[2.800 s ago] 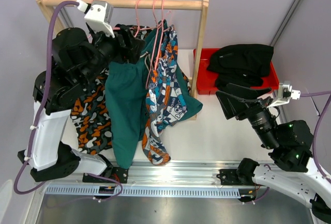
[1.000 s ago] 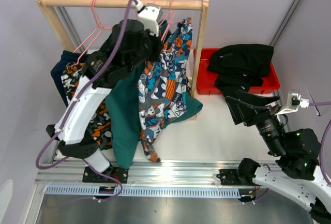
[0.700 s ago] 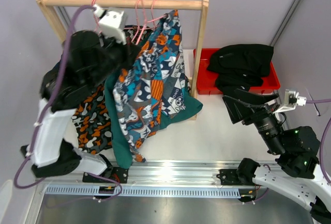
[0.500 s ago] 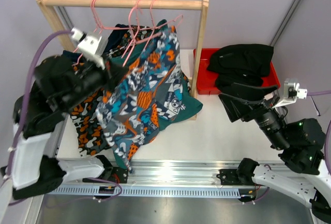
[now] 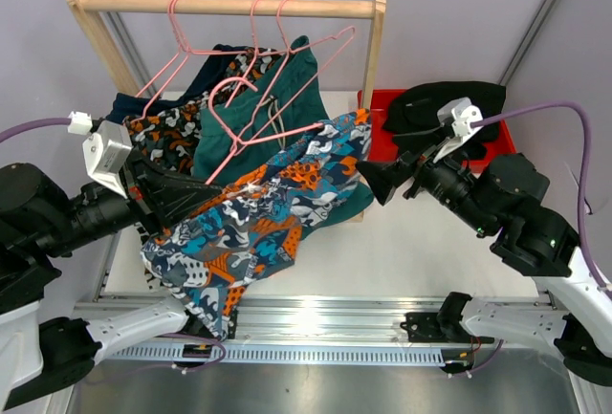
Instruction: Remove the shorts from the hanger
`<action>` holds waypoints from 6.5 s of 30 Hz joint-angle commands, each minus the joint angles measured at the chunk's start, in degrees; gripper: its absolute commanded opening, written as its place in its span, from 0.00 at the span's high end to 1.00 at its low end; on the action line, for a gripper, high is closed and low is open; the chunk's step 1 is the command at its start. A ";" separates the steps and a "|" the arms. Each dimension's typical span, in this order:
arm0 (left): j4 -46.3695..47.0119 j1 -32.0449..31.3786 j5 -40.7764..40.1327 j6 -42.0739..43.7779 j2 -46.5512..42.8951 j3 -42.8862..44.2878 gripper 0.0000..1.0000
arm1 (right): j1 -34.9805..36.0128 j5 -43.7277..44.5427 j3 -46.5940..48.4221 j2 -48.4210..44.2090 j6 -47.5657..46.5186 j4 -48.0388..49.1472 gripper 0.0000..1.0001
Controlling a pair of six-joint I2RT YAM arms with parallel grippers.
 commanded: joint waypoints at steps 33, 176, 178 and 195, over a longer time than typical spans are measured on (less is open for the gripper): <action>1.94 -0.98 2.97 -1.12 3.48 -0.74 1.00 | -7.56 34.14 -10.19 -14.50 -1.70 7.51 1.00; 12.84 -0.45 -25.59 -2.70 14.58 -0.74 0.04 | -57.66 -22.81 -41.47 -28.38 24.49 12.09 0.01; 11.53 -0.28 -27.00 -1.74 13.16 -0.74 0.04 | -57.66 -23.42 -41.74 -29.79 25.11 11.03 0.00; 10.73 11.23 -29.82 5.30 24.48 14.27 0.01 | -57.66 -21.67 -36.47 -37.61 22.39 -2.67 0.00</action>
